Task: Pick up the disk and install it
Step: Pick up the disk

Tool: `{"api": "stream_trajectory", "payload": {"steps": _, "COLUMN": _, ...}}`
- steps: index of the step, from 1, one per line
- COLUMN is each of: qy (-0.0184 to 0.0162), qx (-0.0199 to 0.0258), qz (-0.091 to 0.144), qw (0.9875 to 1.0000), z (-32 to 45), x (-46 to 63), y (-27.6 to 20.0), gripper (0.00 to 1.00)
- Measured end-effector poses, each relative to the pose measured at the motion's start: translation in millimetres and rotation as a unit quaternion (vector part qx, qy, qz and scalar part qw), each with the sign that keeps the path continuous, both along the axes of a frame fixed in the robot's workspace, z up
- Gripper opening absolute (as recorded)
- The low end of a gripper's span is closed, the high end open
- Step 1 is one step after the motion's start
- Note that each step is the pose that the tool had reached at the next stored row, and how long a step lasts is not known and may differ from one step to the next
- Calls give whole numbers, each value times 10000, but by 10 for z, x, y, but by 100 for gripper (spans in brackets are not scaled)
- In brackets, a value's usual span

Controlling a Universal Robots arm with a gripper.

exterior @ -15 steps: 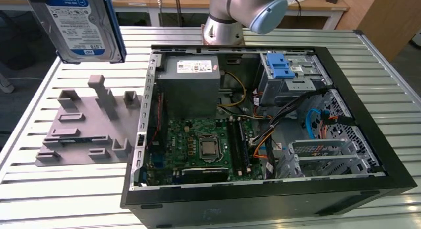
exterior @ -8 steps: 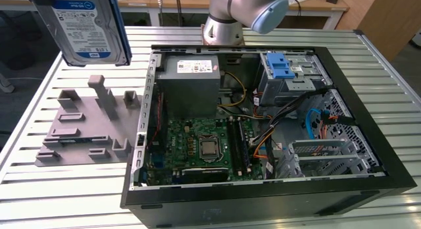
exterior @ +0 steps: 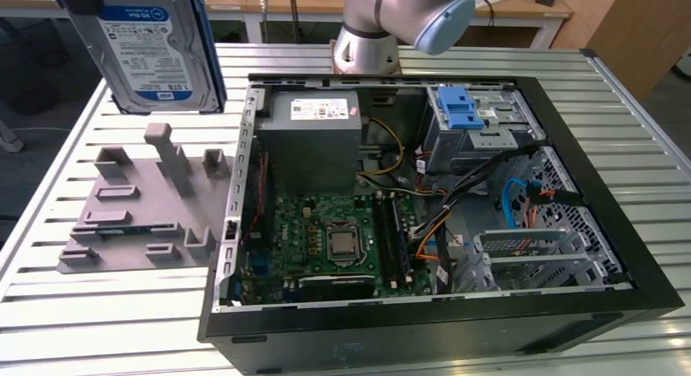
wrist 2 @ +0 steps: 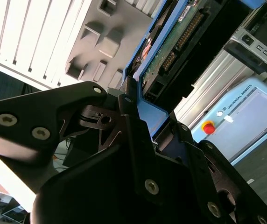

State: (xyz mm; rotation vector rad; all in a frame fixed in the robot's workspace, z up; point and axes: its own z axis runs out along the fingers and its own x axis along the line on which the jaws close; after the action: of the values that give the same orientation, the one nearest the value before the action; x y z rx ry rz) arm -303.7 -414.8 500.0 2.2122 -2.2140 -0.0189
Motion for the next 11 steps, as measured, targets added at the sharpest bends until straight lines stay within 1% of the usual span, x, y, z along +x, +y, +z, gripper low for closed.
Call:
{"api": "stream_trajectory", "payload": {"steps": 6, "qy": 2, "qx": 0, "qz": 0, "qw": 10000, "z": 1, "x": 107, "y": -59, "gripper": 36}}
{"api": "stream_trajectory", "payload": {"steps": 11, "qy": 3, "qx": 0, "qz": 0, "qw": 10000, "z": 0, "x": 204, "y": -97, "gripper": 36}}
